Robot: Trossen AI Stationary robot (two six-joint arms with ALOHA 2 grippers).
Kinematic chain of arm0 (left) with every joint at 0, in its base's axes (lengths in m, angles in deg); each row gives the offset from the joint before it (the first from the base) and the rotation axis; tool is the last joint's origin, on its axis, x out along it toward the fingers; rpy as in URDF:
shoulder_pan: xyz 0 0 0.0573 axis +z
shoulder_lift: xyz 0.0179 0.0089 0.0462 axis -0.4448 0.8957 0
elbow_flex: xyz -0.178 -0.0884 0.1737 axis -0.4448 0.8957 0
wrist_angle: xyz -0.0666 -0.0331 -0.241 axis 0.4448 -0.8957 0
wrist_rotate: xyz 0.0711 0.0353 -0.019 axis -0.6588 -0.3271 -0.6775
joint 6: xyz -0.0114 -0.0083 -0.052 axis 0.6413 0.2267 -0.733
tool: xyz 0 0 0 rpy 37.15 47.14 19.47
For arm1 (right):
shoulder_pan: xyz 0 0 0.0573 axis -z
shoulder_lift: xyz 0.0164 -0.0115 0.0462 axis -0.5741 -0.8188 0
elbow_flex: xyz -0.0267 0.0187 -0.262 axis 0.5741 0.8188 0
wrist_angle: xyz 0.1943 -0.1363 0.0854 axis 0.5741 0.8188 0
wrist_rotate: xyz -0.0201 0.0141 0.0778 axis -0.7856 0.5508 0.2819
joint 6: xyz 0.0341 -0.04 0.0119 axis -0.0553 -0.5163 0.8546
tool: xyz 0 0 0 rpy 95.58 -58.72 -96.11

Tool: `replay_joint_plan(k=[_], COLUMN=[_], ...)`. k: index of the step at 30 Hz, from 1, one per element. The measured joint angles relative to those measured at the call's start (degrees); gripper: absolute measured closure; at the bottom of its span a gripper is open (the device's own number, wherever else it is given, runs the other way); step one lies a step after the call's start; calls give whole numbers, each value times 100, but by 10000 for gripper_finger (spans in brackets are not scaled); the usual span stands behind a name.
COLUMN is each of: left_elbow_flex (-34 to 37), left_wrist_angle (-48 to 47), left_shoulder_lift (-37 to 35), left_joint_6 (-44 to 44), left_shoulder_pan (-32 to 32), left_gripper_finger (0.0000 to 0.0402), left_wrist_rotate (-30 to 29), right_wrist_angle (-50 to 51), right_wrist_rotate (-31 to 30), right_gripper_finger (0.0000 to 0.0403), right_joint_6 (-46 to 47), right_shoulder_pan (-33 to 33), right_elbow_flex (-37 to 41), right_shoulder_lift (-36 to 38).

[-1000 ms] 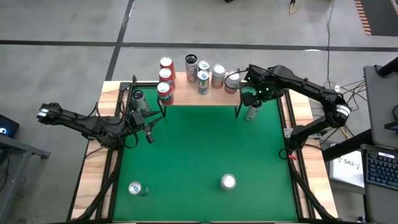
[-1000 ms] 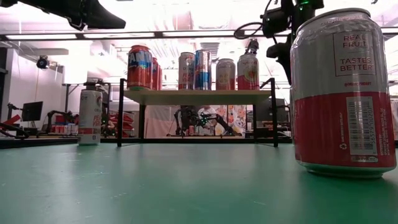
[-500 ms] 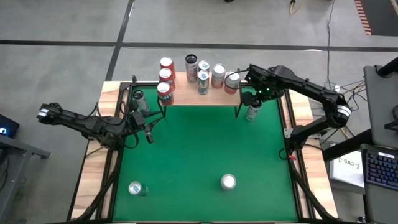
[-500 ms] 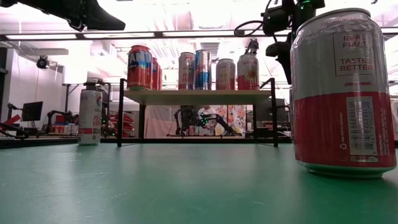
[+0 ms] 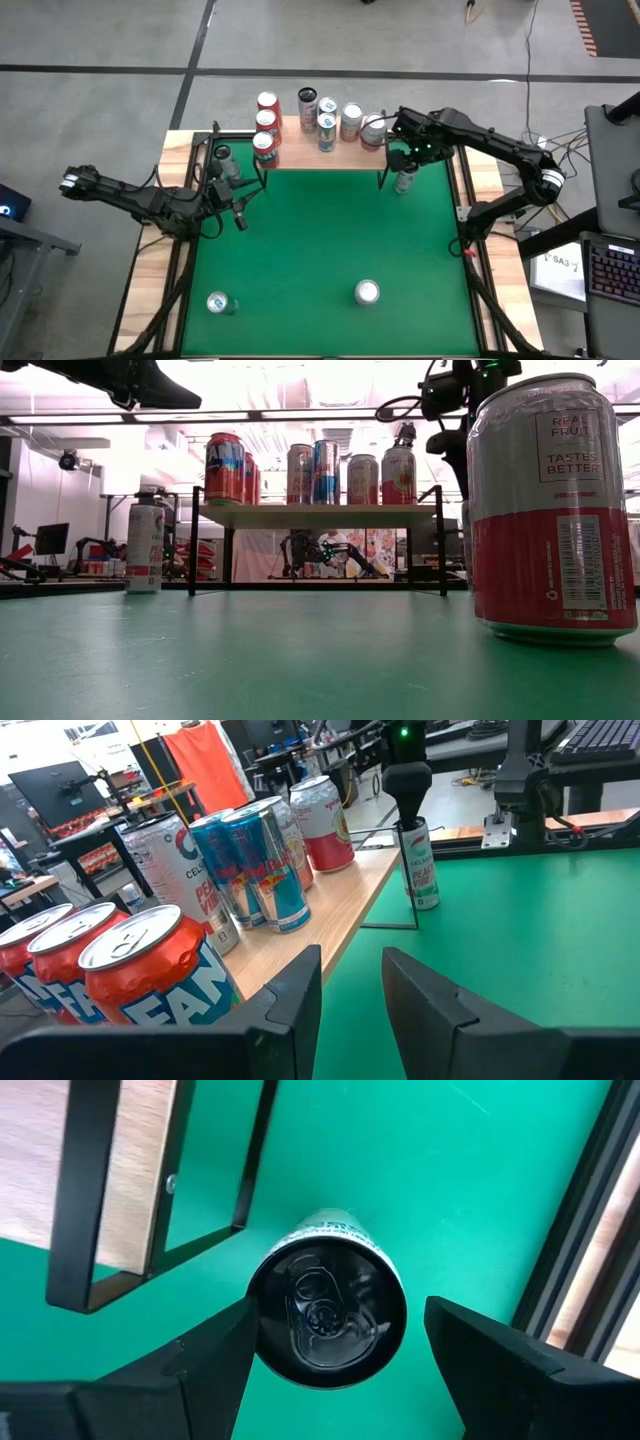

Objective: Place canned beverage on shelf
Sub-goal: Put the right white soda can on the shelf aligned with other white soda cans

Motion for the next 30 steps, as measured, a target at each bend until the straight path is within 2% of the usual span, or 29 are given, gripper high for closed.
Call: replay_joint_plan(k=[18, 30], left_elbow_flex=[0, 0], left_wrist_angle=[-33, -52], left_shoulder_lift=[0, 0], left_joint_6=[-22, -22], left_shoulder_pan=[1, 1], left_gripper_finger=[310, 310], left_wrist_rotate=[-13, -15], right_wrist_angle=[-65, -24], right_wrist_rotate=[-203, -149], right_gripper_finger=[124, 124], right_joint_6=[-110, -56], right_shoulder_pan=[-65, -65], right_elbow_flex=[-301, -12], right_shoulder_lift=[26, 8])
